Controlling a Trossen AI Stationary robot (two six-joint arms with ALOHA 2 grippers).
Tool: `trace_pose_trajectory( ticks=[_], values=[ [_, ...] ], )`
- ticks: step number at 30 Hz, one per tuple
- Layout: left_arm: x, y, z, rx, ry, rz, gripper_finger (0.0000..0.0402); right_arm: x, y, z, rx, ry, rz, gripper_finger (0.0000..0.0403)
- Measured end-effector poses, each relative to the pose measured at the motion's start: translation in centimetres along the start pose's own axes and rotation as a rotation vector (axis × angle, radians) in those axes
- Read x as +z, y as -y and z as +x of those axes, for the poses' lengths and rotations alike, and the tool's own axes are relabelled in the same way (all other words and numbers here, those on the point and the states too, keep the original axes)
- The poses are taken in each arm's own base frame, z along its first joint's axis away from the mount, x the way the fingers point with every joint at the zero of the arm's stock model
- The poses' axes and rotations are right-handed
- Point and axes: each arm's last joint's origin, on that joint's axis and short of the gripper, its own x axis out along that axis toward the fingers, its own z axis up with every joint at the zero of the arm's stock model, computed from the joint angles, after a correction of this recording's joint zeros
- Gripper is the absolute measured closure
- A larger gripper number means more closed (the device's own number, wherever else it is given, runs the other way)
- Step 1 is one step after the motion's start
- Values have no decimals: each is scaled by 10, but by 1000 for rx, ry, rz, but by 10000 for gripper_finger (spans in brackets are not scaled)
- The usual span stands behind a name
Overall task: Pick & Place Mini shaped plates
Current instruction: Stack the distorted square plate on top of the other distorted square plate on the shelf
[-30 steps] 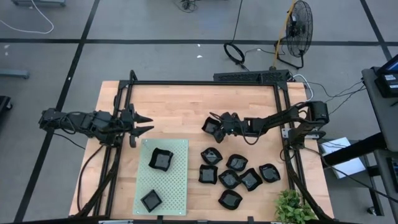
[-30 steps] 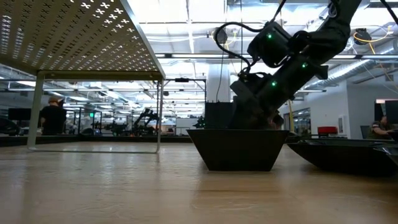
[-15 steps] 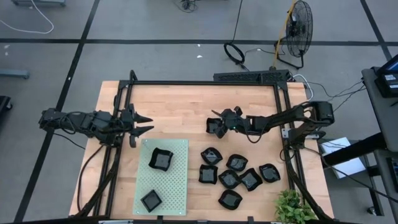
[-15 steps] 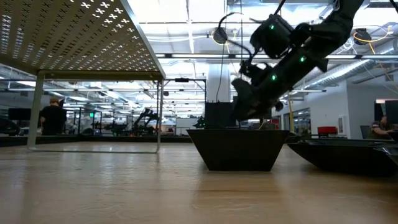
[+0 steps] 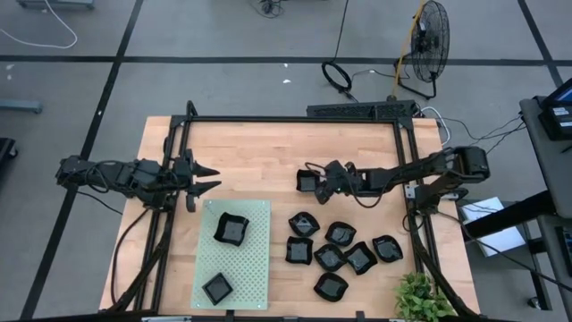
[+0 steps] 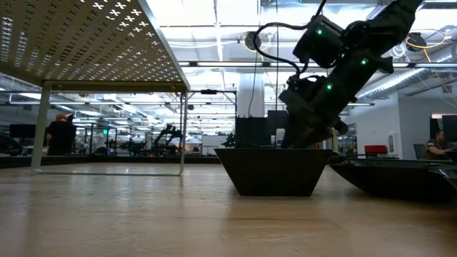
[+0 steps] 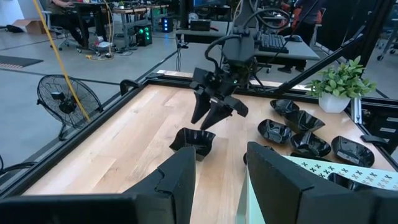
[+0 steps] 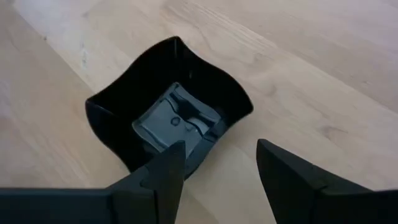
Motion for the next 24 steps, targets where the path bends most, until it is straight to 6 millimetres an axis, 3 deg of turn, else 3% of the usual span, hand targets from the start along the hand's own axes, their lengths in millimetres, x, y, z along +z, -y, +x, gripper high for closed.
trace_pose_trajectory(
  ticks=[13,24],
  values=[
    [0,0,0,0,0,0,252,1,1,3,3,-1,-7,218],
    [0,0,0,0,0,0,252,-3,2,22,19,-14,-24,223]
  ],
)
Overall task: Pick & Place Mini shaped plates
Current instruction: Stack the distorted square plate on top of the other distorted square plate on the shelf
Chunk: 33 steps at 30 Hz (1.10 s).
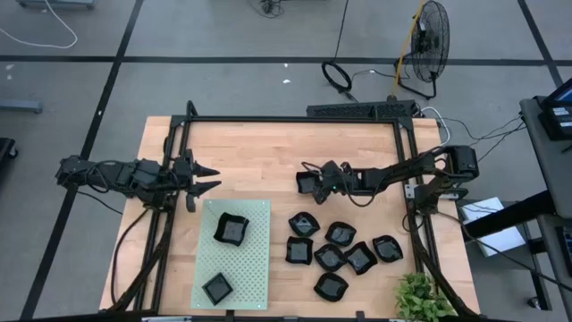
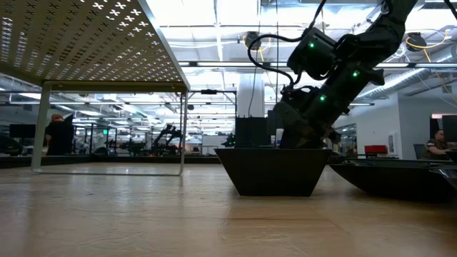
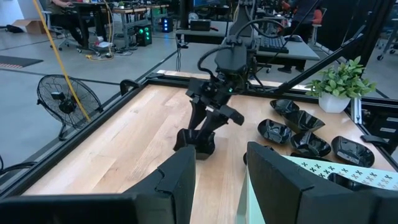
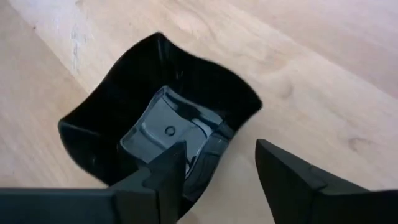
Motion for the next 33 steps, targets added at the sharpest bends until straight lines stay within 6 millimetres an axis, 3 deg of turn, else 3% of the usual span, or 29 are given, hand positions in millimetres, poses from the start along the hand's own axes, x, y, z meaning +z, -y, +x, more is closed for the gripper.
trace_pose_trajectory(
  ticks=[6,15,24,33],
  values=[
    [0,0,0,0,0,0,252,1,0,0,5,4,-23,271],
    [0,0,0,0,0,0,252,2,-1,0,17,18,-118,395],
    [0,0,0,0,1,0,252,18,-10,-9,41,187,-242,402],
    [4,0,0,-2,43,-2,252,39,-34,-40,71,503,-389,403]
  ],
)
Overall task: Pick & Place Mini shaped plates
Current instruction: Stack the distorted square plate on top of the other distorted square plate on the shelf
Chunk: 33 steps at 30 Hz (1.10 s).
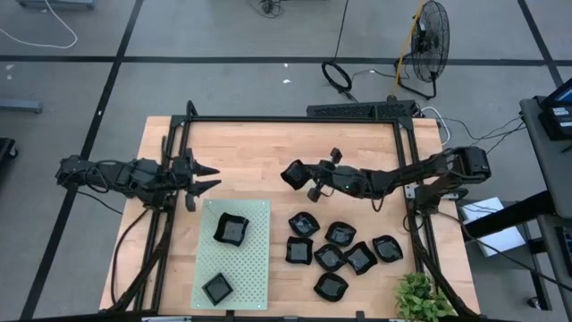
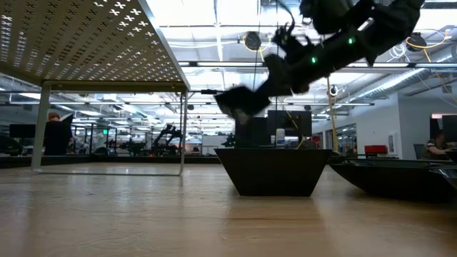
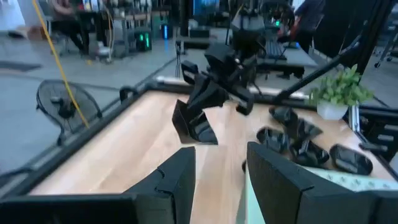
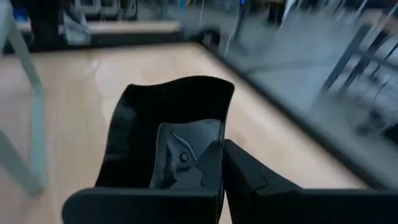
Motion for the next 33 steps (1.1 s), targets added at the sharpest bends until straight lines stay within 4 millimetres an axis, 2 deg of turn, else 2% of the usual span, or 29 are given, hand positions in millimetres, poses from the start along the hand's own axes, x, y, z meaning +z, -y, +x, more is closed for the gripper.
trace_pose_trajectory(
  ticks=[6,12,17,23,28,33],
  values=[
    [11,4,8,3,98,-61,252,19,-9,-7,-115,195,-95,403],
    [4,13,34,-7,28,-80,252,28,-13,-12,-107,275,-132,403],
    [0,25,68,-14,63,-177,252,29,-14,-12,-59,297,-150,403],
    [10,43,112,-49,-24,-22,252,29,-15,-12,-37,304,-187,403],
    [36,46,148,122,-212,68,252,29,-15,-12,-39,297,-210,403],
    [59,46,185,185,-333,109,252,29,-15,-12,-36,298,-221,403]
  ],
)
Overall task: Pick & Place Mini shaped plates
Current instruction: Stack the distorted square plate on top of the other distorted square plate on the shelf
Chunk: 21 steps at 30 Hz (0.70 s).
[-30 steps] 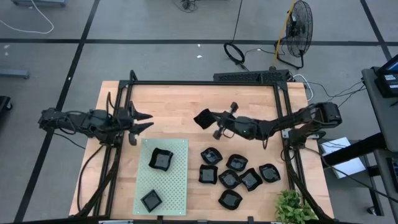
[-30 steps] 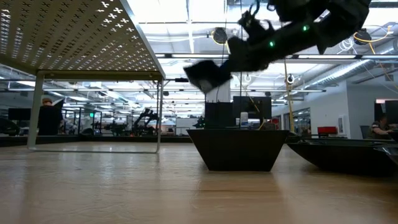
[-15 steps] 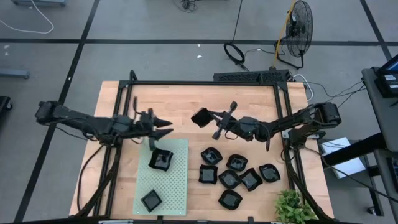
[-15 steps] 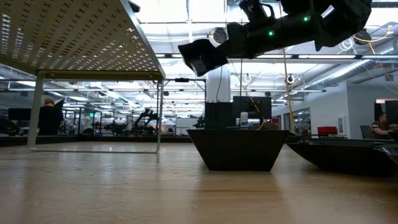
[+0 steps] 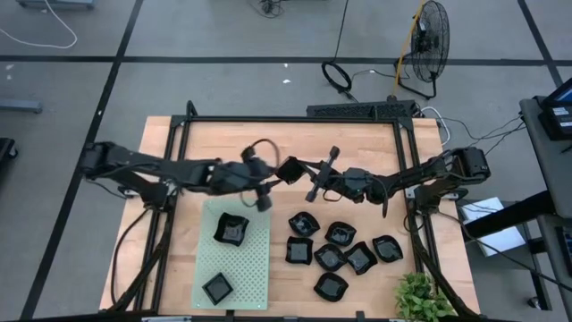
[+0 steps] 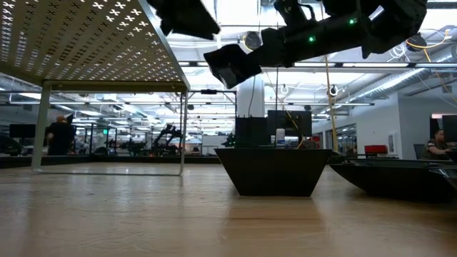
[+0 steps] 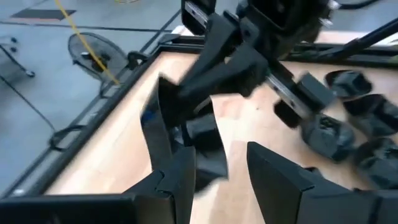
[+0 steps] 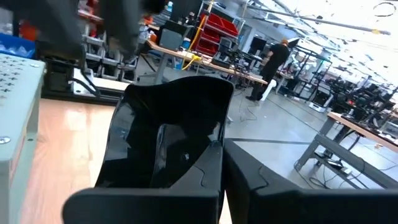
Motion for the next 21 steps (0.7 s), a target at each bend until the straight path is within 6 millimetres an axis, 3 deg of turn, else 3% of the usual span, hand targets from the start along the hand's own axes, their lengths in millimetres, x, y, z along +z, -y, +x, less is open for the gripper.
trace_pose_trajectory(
  ticks=[4,10,15,18,21],
  values=[
    [15,-2,18,84,-70,69,252,0,-1,0,45,16,-1,403],
    [9,-8,42,177,-143,91,252,0,-1,0,46,7,-6,403],
    [7,-14,45,211,-160,91,254,-2,-2,0,47,-3,-11,403],
    [8,-14,42,213,-161,78,279,-1,-2,0,46,-3,-8,403],
    [8,-13,41,211,-162,69,337,-1,-2,0,47,-2,-7,403]
  ],
)
